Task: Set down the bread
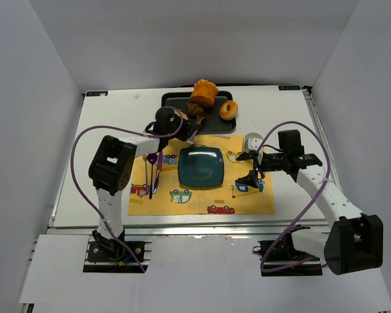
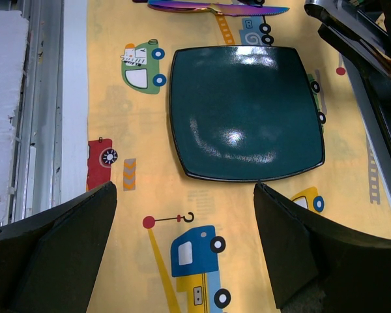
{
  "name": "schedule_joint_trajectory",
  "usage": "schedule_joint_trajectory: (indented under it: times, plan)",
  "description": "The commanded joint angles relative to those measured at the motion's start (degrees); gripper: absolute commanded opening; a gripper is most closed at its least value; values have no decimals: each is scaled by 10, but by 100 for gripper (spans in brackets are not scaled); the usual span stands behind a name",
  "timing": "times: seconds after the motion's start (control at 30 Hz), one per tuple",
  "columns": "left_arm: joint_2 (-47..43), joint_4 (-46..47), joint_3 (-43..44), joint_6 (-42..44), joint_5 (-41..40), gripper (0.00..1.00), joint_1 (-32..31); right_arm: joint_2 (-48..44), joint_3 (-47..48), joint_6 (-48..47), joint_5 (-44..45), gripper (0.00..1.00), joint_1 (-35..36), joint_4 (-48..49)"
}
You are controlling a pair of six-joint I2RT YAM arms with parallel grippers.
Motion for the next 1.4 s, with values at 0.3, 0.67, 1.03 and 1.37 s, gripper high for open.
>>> schedule_joint_trajectory:
  times: [0.3, 0.67, 1.03, 1.37]
  plan:
    - [-19, 31, -9, 3, 4, 22, -4, -11, -7, -7, -17, 89, -3, 3]
    - [-82, -25, -27, 94, 29, 0, -4, -11, 2, -13, -18, 90, -4, -11]
    - [-145, -50, -56, 168, 77, 0, -15, -12, 17, -27, -19, 89, -5, -32]
    - [-361, -116, -216, 295, 132, 0, -28, -23, 31, -59, -26, 89, -17, -60]
